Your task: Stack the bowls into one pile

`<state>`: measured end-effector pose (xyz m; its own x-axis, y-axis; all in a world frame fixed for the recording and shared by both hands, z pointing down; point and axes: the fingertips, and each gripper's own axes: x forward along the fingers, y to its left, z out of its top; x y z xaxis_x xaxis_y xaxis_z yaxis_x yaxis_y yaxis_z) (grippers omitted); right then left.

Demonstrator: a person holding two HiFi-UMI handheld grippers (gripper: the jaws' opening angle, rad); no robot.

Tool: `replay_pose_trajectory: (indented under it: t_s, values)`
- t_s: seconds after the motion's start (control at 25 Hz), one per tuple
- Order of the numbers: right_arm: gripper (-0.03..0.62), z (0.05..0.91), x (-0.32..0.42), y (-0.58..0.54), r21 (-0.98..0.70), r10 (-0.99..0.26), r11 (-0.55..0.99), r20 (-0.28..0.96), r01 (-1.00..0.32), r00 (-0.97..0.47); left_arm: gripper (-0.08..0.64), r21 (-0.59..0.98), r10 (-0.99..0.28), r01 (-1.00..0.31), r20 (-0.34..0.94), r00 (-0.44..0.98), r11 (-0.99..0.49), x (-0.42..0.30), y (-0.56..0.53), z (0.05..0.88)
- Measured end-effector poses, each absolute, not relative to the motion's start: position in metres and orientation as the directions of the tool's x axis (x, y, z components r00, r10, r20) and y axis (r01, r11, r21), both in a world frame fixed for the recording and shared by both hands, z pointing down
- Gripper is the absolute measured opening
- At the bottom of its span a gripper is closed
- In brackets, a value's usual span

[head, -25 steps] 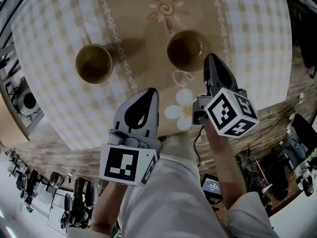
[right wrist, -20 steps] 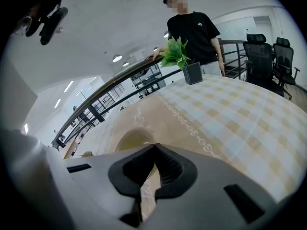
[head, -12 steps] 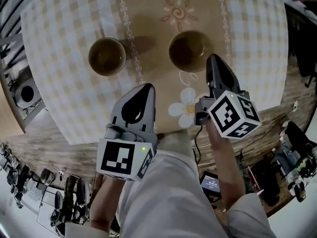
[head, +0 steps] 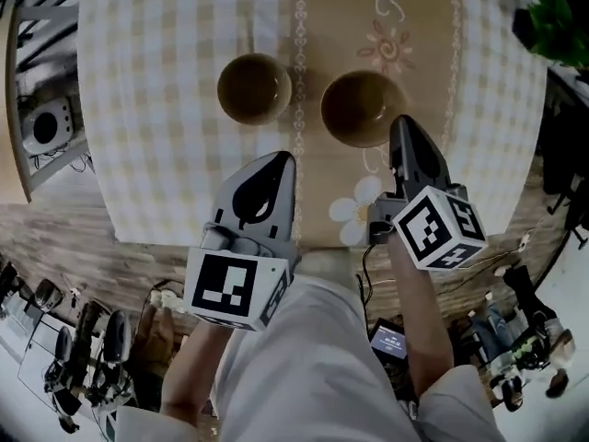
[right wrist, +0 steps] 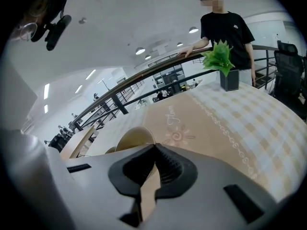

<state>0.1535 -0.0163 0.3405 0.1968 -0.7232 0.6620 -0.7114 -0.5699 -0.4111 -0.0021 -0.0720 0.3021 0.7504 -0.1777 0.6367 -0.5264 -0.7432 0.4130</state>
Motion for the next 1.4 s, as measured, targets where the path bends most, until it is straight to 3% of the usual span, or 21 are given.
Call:
replay_pose_trajectory:
  t_s: [0.64,1.4]
  values:
    - [0.037,0.328,0.074,-0.102,-0.431,-0.772,-0.406,0.634,-0.806,0.05,0.018,0.415,-0.293,-0.635,0.634,0.715,-0.651,-0.084,-0.112,0.298]
    - [0.038,0.381,0.04,-0.14,-0.362,-0.707,-0.404,0.706,-0.84,0.035,0.018,0.421,-0.33,-0.71,0.674,0.661,-0.564,-0.138,-0.14,0.328]
